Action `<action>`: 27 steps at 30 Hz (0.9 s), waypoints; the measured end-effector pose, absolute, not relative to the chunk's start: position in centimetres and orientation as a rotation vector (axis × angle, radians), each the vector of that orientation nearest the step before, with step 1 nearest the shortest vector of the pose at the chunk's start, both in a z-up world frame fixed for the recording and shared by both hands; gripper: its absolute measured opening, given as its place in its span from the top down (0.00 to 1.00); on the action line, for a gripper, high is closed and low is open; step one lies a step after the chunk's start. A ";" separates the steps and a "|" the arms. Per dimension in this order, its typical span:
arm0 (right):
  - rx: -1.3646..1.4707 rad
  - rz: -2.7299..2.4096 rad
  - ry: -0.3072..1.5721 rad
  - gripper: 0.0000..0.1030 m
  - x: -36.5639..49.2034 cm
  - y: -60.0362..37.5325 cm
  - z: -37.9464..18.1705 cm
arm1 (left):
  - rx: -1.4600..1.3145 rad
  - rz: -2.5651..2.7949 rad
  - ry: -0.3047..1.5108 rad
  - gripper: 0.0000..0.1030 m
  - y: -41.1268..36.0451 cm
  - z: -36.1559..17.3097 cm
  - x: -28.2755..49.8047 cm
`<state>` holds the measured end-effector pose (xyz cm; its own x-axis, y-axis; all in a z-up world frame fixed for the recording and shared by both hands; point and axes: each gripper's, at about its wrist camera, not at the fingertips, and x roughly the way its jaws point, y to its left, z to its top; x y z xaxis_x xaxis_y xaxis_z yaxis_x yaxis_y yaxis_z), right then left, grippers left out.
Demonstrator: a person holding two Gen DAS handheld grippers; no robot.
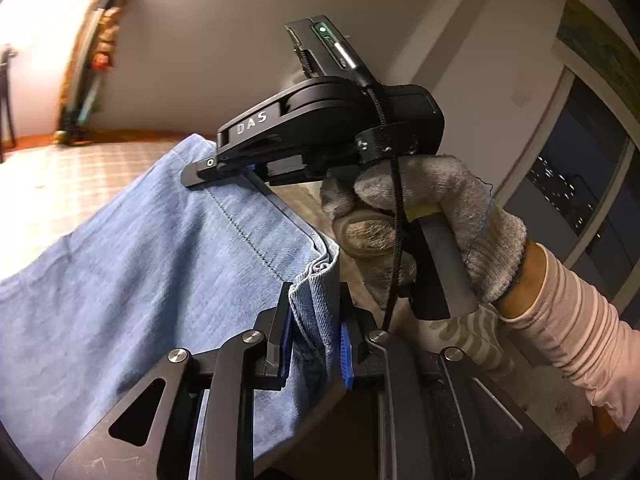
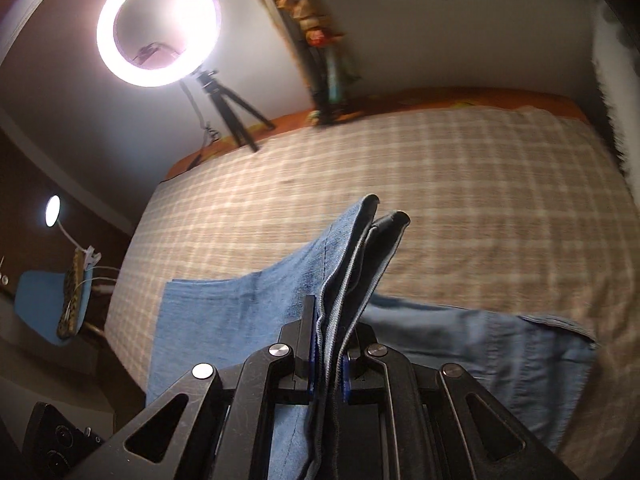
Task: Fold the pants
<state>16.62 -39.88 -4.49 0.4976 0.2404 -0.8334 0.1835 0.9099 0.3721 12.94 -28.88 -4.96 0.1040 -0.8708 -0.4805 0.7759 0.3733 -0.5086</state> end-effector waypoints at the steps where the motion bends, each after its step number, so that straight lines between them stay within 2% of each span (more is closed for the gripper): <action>1: 0.448 0.025 1.059 0.94 16.2 -40.6 -4.6 | -0.134 -1.232 0.822 0.84 -29.6 -5.1 13.1; 11: 0.483 -0.092 1.080 0.94 11.6 -47.3 -7.6 | -0.037 -1.347 0.916 0.84 -36.7 -7.5 14.0; 15: 0.511 -0.114 1.093 0.94 10.7 -48.7 -9.8 | 0.008 -1.360 0.980 0.75 -37.8 -8.5 14.4; 17: 0.524 -0.119 1.093 0.94 10.4 -49.1 -10.8 | 0.033 -1.361 0.983 0.74 -37.5 -8.3 14.7; 20: 0.510 -0.124 1.100 0.94 10.3 -49.1 -11.8 | 0.025 -1.342 0.982 0.71 -35.5 -7.1 15.9; 25: 0.521 -0.104 1.057 0.92 9.2 -49.6 -12.3 | -0.002 -1.191 0.903 0.70 -27.3 -5.4 19.8; 27: 0.519 -0.089 1.051 0.83 9.0 -49.6 -12.3 | -0.003 -1.085 0.882 0.70 -23.2 -5.6 21.4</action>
